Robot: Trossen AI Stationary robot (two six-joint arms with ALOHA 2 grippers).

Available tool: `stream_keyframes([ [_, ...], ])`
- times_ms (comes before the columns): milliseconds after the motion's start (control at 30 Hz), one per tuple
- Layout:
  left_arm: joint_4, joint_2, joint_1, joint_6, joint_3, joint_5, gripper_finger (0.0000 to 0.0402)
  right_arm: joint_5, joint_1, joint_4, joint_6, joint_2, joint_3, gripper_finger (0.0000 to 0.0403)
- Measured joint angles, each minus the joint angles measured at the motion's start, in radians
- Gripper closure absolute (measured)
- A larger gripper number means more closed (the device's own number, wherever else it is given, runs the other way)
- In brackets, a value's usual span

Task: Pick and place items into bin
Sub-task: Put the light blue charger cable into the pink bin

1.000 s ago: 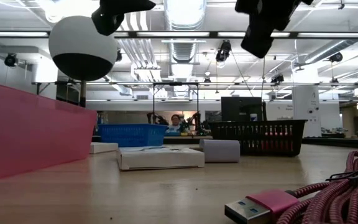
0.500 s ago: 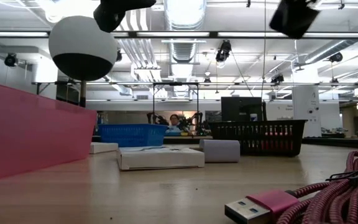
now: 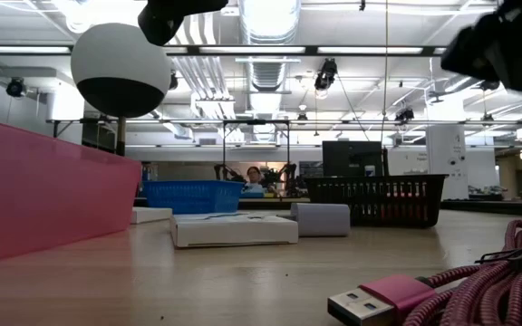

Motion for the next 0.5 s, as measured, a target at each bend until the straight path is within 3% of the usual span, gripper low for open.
stream_keyframes([
  [267,0.000,0.000,0.000,0.000,0.000,0.000,0.0233,-0.018,0.020,0.004,0.062,0.167,0.010,0.0179],
  [500,-0.001,0.000,0.000,0.000,0.000,0.000,0.0233,-0.133,0.021,0.018,0.067,0.281,0.032,0.0179],
])
